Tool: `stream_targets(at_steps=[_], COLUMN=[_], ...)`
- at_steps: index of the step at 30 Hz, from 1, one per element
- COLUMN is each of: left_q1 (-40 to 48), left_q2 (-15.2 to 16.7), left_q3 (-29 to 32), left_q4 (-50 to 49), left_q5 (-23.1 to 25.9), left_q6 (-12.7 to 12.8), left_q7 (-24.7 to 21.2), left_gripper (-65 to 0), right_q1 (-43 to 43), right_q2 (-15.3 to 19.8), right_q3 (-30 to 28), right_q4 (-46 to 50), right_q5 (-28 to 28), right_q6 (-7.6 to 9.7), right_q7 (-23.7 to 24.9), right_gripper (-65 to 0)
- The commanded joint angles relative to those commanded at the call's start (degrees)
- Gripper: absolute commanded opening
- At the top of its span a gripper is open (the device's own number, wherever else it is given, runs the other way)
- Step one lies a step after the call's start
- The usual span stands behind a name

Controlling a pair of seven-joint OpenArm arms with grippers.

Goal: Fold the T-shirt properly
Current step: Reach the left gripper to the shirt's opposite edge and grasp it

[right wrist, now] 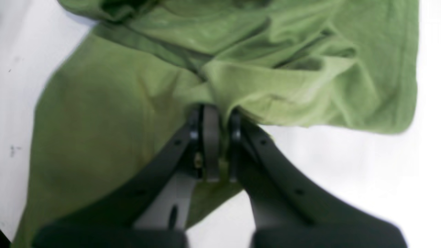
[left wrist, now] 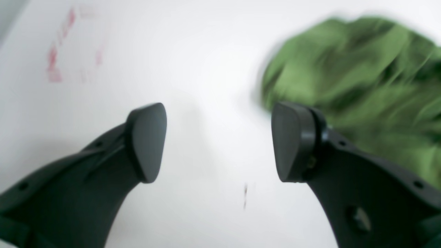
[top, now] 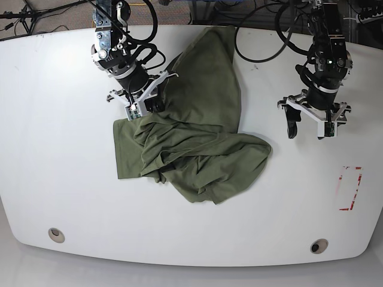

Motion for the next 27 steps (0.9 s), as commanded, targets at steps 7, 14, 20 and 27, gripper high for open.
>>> stream_targets(at_steps=[7, 14, 20, 27], left_q1=[-4.7, -6.3, -11.2, -14.3], left_q2=[0.6, 0.7, 1.2, 2.1], left_q3=[-1.7, -1.3, 1.7, 4.6], left_q4=[-7.2, -8.9, -11.3, -13.8], left_q5=[-4.8, -6.1, -7.6, -7.4], left_q6=[-1.9, -3.8, -6.1, -6.3], left_q7=[9.4, 10.4, 11.3, 11.1], left_gripper=[-23.2, -22.1, -17.0, -15.4], right_q1=[-1.4, -1.2, -0.2, -0.4], right_q2=[0.3, 0.0, -2.4, -3.1], right_q3=[0.1, -0.1, -0.6, -0.7], right_q4=[2.8, 3.6, 6.1, 6.7], right_q5=[-0.3, -0.3, -0.7, -1.0], right_q6=[-0.19, -0.17, -0.02, -0.08], right_q7=[-0.2, -0.2, -0.2, -0.3], right_gripper=[-64.7, -64.7, -64.4, -64.4])
